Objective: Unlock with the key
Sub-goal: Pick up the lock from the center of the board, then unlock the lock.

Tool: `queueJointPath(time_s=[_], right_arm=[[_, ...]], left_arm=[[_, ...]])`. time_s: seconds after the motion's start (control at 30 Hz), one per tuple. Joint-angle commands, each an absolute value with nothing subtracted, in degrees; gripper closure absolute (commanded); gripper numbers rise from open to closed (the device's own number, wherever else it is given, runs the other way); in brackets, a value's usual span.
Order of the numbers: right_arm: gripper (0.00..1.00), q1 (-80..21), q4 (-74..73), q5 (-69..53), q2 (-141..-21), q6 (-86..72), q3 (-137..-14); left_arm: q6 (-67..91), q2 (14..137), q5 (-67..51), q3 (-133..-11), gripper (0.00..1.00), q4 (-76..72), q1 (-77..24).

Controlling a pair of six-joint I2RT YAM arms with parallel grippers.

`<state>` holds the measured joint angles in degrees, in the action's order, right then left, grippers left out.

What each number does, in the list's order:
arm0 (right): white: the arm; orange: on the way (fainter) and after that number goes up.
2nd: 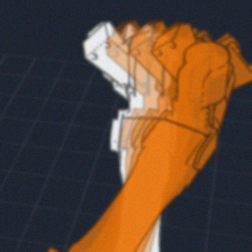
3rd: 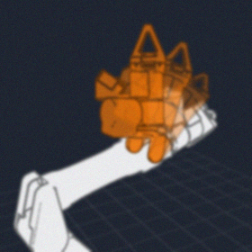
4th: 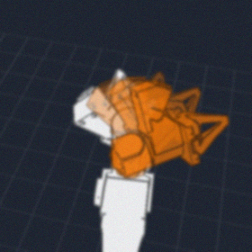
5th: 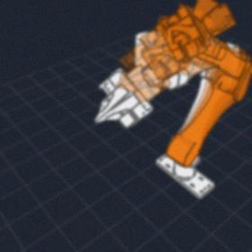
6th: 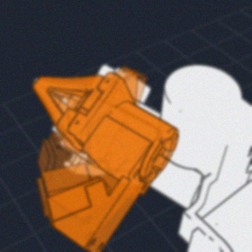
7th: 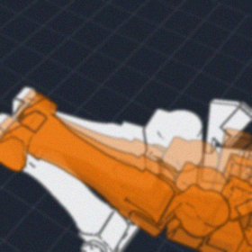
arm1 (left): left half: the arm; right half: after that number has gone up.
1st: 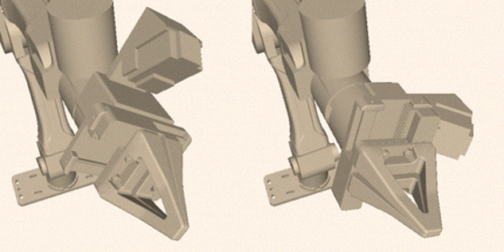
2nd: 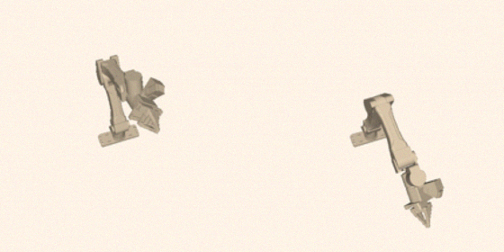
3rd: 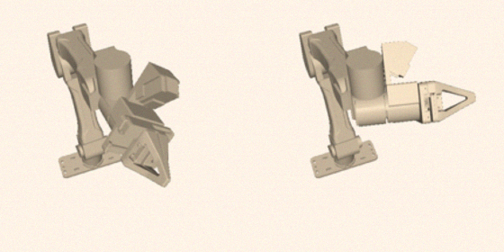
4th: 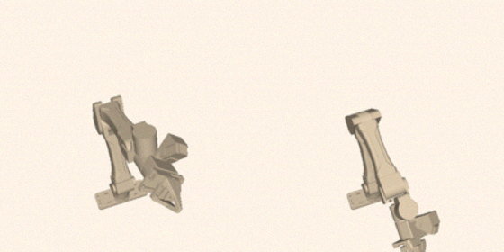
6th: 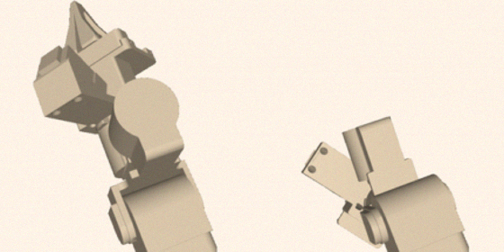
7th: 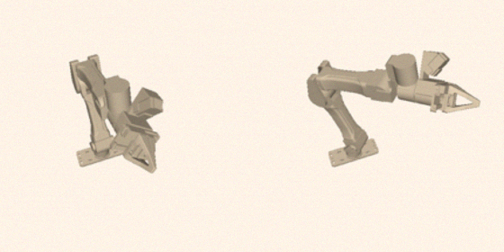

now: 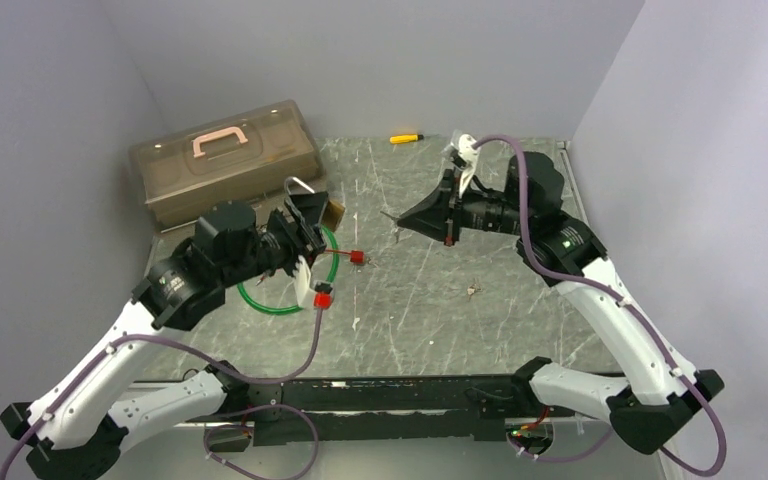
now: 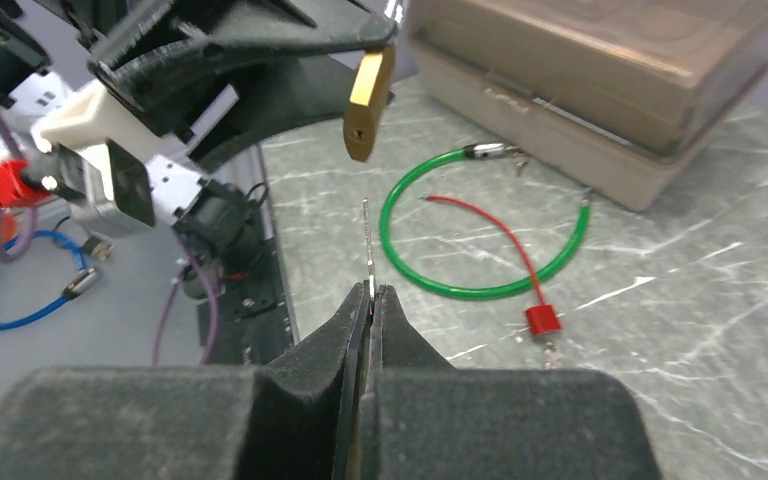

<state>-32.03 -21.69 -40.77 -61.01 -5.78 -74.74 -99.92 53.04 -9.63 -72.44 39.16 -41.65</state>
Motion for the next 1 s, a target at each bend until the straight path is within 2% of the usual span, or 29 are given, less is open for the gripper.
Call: queueJointPath(time_s=[0.0, 0.1, 0.43, 0.97], right_arm=[[1.00, -34.46, -24.44, -44.19, -63.29, -7.56, -79.22], [1.00, -35.92, -25.25, -42.82, -64.46, -7.77, -78.93], [1.00, -37.04, -26.33, -39.91, -68.12, -10.50, -76.89], [1.00, -37.04, -26.20, -36.03, -69.18, -11.56, -77.12]], left_arm=[[-94.68, 46.07, -6.98, -61.83, 1.00, 18.80, -43.63], [-91.56, 44.58, -5.70, -57.51, 1.00, 14.69, -43.76], [-89.73, 48.40, -3.68, -57.67, 1.00, 6.05, -43.83], [-91.40, 52.00, -2.50, -57.64, 1.00, 8.07, -48.34]])
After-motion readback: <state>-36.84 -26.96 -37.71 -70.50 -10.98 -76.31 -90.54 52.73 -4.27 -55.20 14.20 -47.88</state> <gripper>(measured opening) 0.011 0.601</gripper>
